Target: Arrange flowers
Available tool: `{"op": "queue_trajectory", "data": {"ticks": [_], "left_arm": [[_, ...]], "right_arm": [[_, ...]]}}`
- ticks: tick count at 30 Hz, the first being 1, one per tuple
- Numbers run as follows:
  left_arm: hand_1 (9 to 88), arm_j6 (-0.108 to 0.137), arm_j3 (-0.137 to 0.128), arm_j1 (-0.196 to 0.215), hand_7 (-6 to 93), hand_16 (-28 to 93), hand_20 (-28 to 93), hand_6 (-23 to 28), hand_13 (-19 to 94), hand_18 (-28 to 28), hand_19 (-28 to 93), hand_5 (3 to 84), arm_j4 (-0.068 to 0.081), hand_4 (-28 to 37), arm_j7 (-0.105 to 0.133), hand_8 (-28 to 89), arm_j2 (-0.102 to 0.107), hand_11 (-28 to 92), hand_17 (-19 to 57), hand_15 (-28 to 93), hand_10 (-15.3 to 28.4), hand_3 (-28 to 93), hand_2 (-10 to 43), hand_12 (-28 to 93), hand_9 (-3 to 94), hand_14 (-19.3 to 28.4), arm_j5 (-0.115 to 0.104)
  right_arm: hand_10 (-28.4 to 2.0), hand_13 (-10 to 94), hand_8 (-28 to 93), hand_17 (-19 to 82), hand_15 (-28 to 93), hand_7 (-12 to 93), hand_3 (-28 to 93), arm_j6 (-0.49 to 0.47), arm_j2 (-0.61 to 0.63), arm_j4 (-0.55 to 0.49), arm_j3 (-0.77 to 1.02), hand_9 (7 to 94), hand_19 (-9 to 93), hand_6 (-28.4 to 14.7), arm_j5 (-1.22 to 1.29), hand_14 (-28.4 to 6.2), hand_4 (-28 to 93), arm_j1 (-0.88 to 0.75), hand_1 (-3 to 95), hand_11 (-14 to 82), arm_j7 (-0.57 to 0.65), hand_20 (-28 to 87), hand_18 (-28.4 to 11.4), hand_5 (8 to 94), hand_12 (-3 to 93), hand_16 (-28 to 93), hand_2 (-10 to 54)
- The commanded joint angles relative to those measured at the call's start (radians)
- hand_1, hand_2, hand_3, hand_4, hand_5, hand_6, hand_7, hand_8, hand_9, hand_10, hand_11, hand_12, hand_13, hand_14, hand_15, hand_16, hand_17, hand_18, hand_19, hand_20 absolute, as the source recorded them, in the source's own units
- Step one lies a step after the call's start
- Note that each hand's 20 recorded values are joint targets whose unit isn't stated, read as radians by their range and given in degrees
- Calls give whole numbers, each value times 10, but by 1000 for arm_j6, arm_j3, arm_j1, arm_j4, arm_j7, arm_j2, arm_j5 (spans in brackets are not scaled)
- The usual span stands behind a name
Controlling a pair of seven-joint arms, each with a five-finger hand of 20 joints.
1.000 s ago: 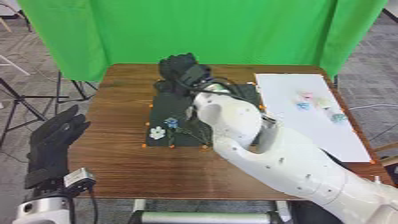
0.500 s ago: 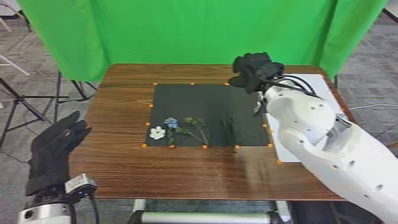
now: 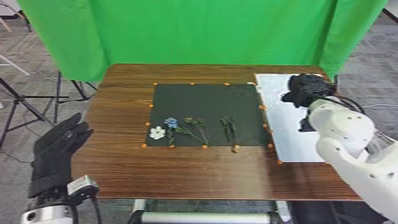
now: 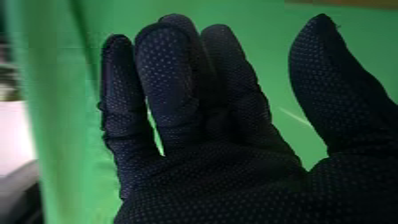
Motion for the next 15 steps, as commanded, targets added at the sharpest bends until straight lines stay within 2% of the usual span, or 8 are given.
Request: {"op": "queue_trajectory", "data": {"ticks": [1, 11, 15], "left_arm": [[255, 7, 5, 10, 156, -175, 14, 109, 232, 211, 594, 405, -6, -204, 5, -109, -1, 363, -93, 632, 201, 833, 59, 56, 344, 267, 2], [255, 7, 10, 1, 156, -175, 14, 109, 231, 210, 594, 406, -2, -202, 13, -109, 4, 364, -93, 631, 201, 833, 58, 56, 344, 267, -2], [255, 2, 10, -2, 156, -175, 15, 108, 231, 210, 593, 406, -1, -202, 6, -110, 2, 364, -93, 632, 201, 833, 58, 55, 344, 267, 2]], "right_arm": [[-213, 633, -85, 326, 770, 137, 822, -67, 45, 47, 71, 547, 915, -110, 31, -109, -235, -59, 259, 230, 84, 9, -221, 537, 177, 159, 41], [-224, 638, -82, 343, 789, 134, 818, -70, 82, 89, 151, 531, 932, -112, 74, -109, -235, -134, 260, 202, 177, -4, -223, 531, 173, 157, 37], [-227, 637, -81, 344, 791, 132, 818, -82, 82, 103, 169, 528, 932, -113, 90, -111, -234, -149, 261, 194, 203, -6, -224, 528, 172, 156, 36]]}}
